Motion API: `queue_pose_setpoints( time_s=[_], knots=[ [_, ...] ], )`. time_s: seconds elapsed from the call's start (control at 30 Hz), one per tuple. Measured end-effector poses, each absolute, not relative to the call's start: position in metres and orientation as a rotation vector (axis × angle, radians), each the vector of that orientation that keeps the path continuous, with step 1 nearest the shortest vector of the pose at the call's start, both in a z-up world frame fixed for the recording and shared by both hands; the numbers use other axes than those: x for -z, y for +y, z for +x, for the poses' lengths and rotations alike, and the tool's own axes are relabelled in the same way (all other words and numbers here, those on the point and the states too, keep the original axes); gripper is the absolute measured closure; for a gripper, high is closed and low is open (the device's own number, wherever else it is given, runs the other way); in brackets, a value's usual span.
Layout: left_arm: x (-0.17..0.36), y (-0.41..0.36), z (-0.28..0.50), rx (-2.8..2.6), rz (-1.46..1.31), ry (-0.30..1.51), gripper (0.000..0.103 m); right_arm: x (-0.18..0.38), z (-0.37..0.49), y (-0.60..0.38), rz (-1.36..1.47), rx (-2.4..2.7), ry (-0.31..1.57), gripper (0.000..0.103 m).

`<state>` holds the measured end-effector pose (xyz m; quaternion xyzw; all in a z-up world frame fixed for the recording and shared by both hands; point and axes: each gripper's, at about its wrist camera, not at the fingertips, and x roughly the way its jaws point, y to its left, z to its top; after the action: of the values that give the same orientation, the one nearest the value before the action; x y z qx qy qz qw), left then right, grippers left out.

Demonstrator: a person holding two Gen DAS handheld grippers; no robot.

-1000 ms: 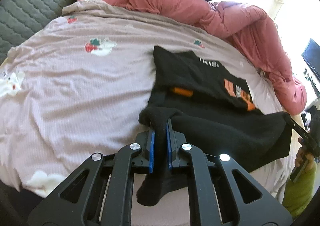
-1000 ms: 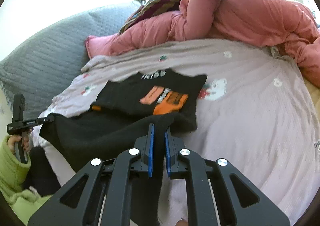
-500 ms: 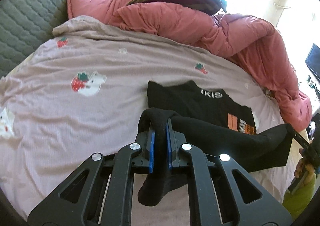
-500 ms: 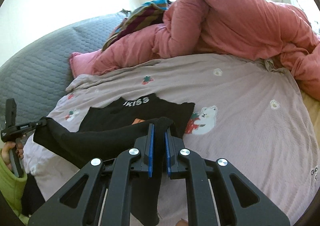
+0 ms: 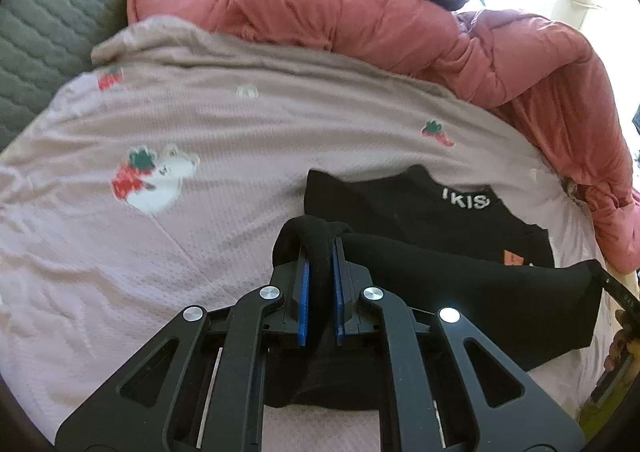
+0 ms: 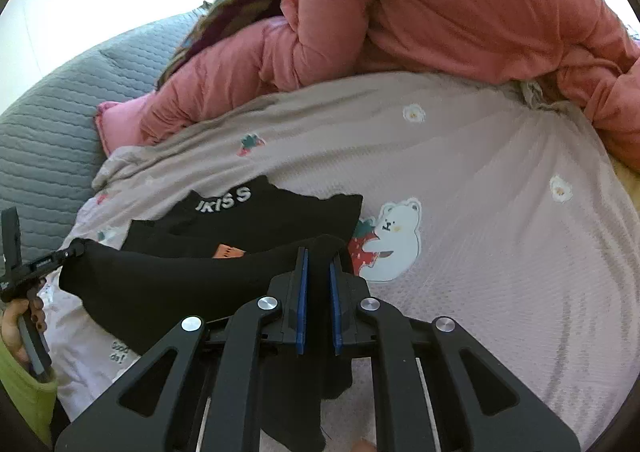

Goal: Fold small clothes
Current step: 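Lift the hem with both grippers and fold it over toward the collar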

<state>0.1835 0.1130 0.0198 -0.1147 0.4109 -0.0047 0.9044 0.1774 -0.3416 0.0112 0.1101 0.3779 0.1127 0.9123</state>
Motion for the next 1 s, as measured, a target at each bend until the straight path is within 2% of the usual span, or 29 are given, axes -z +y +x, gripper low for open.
queue_pose_setpoints(
  time_s=[0.07, 0.1, 0.13, 0.2, 0.4, 0.63, 0.9, 1.0],
  knots=[
    [-0.013, 0.116, 0.181, 0.023, -0.263, 0.850, 0.098, -0.007, 0.179, -0.340, 0.217, -0.205, 0.792, 0.085],
    [-0.011, 0.118, 0.178, 0.036, -0.286, 0.847, 0.093, -0.006, 0.178, -0.340, 0.221, -0.205, 0.794, 0.073],
    [-0.011, 0.119, 0.175, 0.050, -0.300, 0.843, 0.084, -0.007, 0.175, -0.341, 0.230, -0.207, 0.790, 0.066],
    [-0.013, 0.121, 0.169, 0.057, -0.310, 0.832, 0.075, -0.009, 0.166, -0.343, 0.239, -0.205, 0.783, 0.054],
    [-0.021, 0.128, 0.141, 0.093, -0.355, 0.803, 0.073, -0.012, 0.133, -0.342, 0.230, -0.235, 0.802, 0.048],
    [-0.021, 0.145, 0.107, 0.097, -0.372, 0.818, 0.073, -0.006, 0.103, -0.332, 0.163, -0.282, 0.864, 0.048],
    [-0.007, 0.134, 0.101, 0.141, -0.364, 0.877, 0.072, 0.012, 0.092, -0.329, 0.210, -0.320, 0.933, 0.048],
    [-0.006, 0.133, 0.110, 0.122, -0.347, 0.895, 0.067, 0.018, 0.092, -0.328, 0.232, -0.327, 0.956, 0.048]
  ],
)
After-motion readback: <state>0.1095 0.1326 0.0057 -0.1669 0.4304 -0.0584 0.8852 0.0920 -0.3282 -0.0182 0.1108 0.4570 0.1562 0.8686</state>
